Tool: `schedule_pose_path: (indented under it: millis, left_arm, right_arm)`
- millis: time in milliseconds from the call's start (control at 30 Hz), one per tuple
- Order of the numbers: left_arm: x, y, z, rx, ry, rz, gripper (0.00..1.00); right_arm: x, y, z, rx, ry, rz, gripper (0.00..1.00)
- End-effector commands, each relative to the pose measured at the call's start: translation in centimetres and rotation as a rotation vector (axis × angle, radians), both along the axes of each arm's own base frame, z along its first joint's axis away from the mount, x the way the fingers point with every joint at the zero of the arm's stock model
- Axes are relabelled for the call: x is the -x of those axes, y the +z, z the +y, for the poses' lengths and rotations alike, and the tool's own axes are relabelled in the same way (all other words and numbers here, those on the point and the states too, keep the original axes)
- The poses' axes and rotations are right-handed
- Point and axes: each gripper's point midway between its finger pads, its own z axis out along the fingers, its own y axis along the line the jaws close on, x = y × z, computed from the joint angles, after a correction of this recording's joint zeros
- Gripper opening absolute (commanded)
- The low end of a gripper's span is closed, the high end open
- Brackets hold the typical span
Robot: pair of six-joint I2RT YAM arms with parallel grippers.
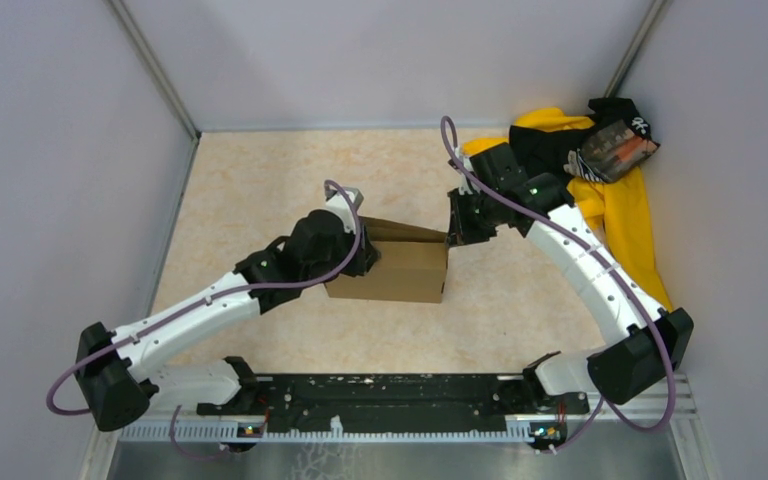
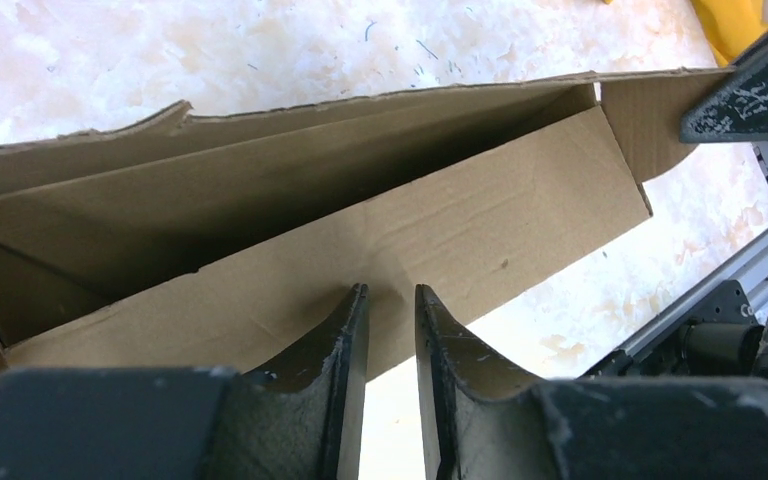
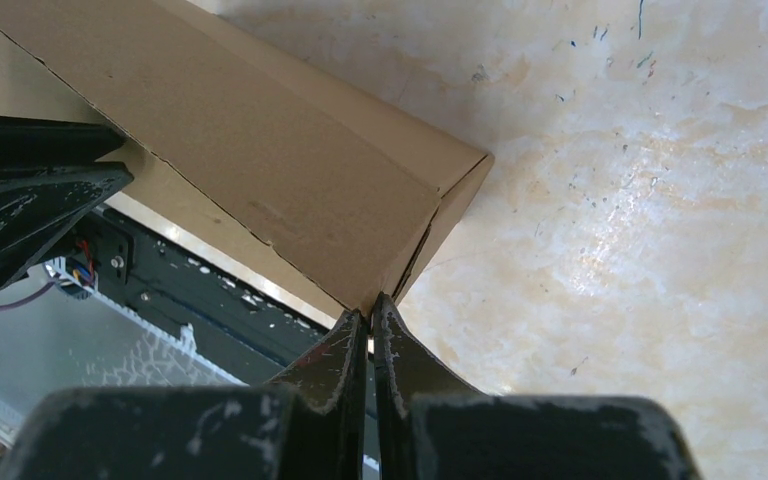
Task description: Fold the paper box
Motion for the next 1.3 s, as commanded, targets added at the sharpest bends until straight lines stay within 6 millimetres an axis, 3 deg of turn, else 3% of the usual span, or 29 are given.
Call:
schedule_pose_path:
  millis: [0, 200, 333, 433, 567, 733, 933, 1267]
  left_arm:
    - [0.9, 0.7, 0.3, 0.007, -0.034, -0.013, 0.30]
    - [1.1, 3.1, 1.6, 0.025, -0.003, -0.058, 0.31]
    - [0.5, 3.3, 5.2, -0.069, 0.133, -0.074, 0.31]
    - [0.0, 3.1, 8.0, -0.156, 0.237, -0.091, 0.37]
    - [-0.2, 3.0, 9.7, -0.208, 0.290, -0.108, 0.40]
    - [0.1, 4.0, 10.2, -0.192, 0.298, -0.118, 0.41]
    - [0.8, 5.8, 9.2, -0.117, 0.247, -0.118, 0.39]
    - [1.9, 5.2, 10.3, -0.162, 0.245, -0.067, 0.38]
  right_arm:
    - [1.1, 0.3, 0.0, 0.005, 0.017, -0.002, 0.00]
    - [1.1, 0.7, -0.1, 0.003, 0.011, -0.014, 0.00]
    - [1.2, 0.7, -0.2, 0.000, 0.009, -0.015, 0.00]
    - [1.4, 0.7, -0.2, -0.002, 0.008, -0.017, 0.00]
    - [1.4, 0.8, -0.3, -0.002, 0.009, -0.018, 0.00]
    - [1.6, 0.9, -0.3, -0.001, 0.011, -0.020, 0.00]
    - [1.7, 0.8, -0.2, -0.002, 0.010, -0.020, 0.00]
    - [1.9, 0.7, -0.1, -0.008, 0.012, -0.018, 0.00]
